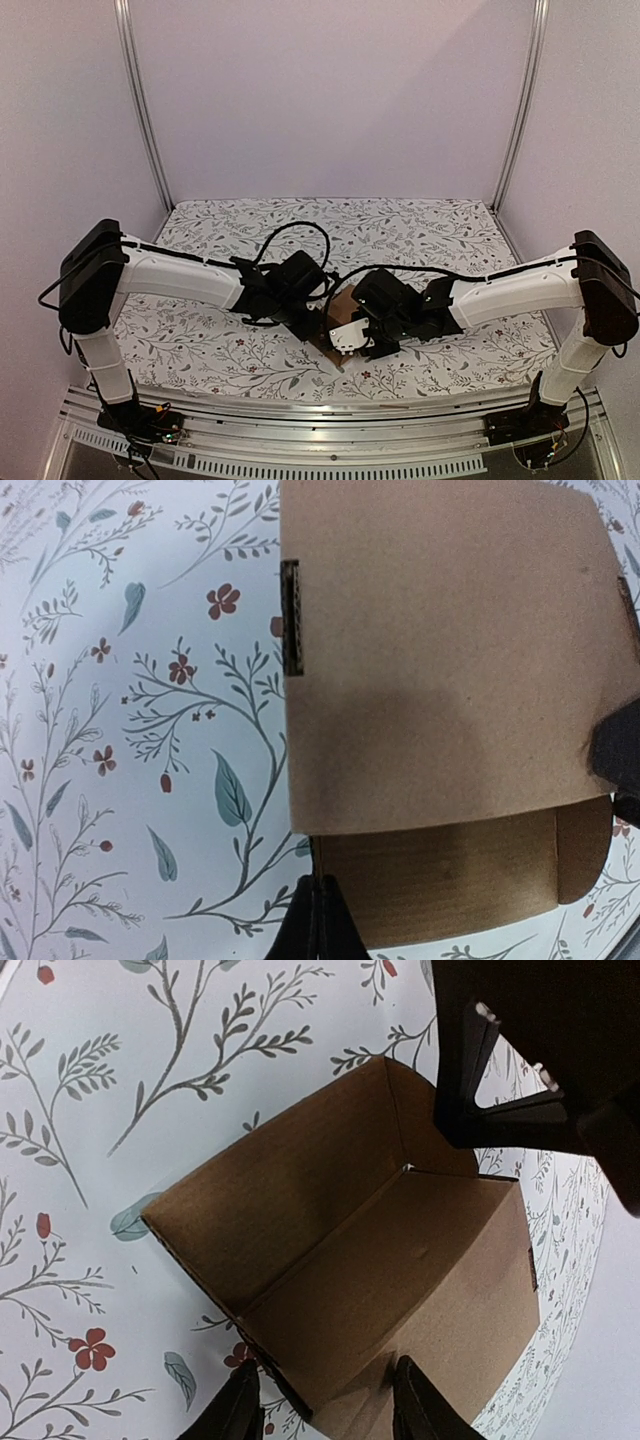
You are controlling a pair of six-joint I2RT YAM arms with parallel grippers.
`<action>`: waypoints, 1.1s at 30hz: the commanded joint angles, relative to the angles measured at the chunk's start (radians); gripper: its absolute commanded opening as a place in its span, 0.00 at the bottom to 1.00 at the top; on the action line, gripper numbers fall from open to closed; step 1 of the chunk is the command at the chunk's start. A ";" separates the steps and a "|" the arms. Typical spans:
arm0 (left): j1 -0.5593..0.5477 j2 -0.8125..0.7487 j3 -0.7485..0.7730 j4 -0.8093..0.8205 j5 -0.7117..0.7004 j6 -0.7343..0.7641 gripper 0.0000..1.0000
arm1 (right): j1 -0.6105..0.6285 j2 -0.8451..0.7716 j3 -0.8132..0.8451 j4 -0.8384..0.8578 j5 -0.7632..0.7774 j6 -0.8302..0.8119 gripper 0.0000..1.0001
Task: Fold the paper box
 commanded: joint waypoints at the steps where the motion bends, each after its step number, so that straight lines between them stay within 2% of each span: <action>1: 0.018 0.022 0.045 -0.032 0.044 -0.009 0.00 | 0.007 0.045 -0.017 -0.098 -0.060 -0.005 0.43; 12: 0.039 0.055 0.118 -0.107 0.092 0.001 0.00 | 0.007 0.062 -0.015 -0.097 -0.067 -0.007 0.42; 20: 0.053 0.089 0.178 -0.164 0.129 0.003 0.00 | 0.007 0.058 -0.027 -0.113 -0.088 -0.034 0.47; 33: 0.077 0.118 0.238 -0.233 0.155 0.008 0.00 | 0.007 0.062 -0.033 -0.138 -0.118 -0.064 0.49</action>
